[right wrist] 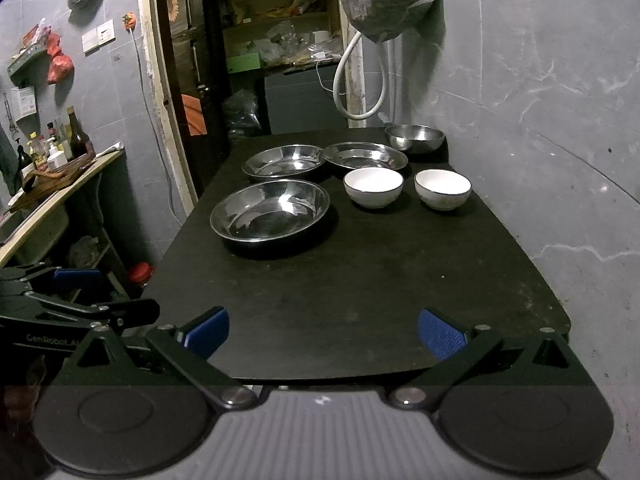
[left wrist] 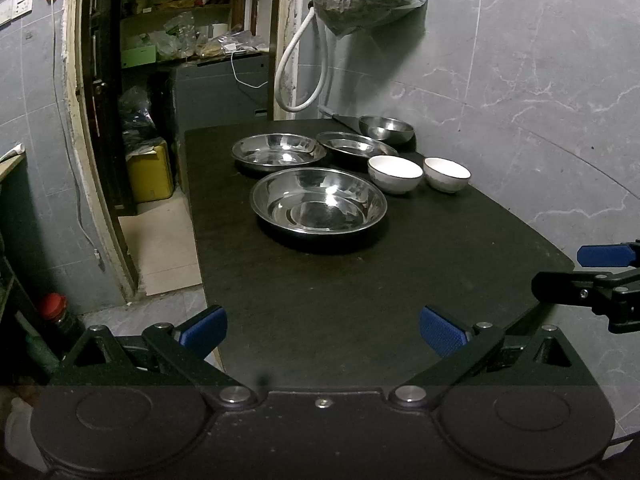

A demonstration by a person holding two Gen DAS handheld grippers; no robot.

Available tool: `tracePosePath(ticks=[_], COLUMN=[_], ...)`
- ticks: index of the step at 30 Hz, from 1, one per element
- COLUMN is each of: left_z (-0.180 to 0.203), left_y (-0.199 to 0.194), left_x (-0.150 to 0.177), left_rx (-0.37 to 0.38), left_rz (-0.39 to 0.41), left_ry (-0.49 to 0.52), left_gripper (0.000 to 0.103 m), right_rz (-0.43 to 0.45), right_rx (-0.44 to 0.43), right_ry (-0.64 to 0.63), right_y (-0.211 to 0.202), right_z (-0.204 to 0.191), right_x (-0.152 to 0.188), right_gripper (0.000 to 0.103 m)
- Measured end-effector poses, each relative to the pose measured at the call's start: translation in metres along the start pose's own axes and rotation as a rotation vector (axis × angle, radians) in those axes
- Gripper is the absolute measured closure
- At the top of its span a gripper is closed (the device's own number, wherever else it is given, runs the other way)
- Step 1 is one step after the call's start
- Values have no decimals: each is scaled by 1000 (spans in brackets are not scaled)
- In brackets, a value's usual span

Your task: Organize plates and bowls

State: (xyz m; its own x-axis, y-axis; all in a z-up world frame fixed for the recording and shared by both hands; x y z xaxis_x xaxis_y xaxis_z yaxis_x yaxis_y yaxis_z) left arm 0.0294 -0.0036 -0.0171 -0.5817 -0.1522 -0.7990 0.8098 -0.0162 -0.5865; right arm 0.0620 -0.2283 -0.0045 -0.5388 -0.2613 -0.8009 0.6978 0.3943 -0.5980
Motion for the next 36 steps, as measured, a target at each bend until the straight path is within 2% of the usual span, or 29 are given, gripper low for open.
tracePosePath(ticks=[36], left_z=[-7], left_y=[7], left_x=[1], left_rx=[-6], left_rz=[-23], left_ry=[-6], left_gripper=[1], right_rz=[-23], right_rx=[-6], right_ry=[-1], right_y=[7], right_z=[-1], right_x=[-2], right_gripper=[0])
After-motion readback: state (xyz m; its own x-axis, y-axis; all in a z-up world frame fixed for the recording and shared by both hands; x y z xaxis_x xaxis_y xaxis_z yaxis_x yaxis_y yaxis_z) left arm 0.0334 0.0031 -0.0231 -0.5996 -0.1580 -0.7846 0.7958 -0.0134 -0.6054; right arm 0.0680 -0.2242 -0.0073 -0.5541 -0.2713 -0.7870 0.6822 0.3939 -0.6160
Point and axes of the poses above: each gripper's, at about its wrist camera, not at the fingertips, and y roughly the way its jaws point, z to its right, x to its underside, the point moved 3 cm from there along y, roughly the way its jaws point, and after that the axes turned 5 degrees about -y, right-handed, at the moved point
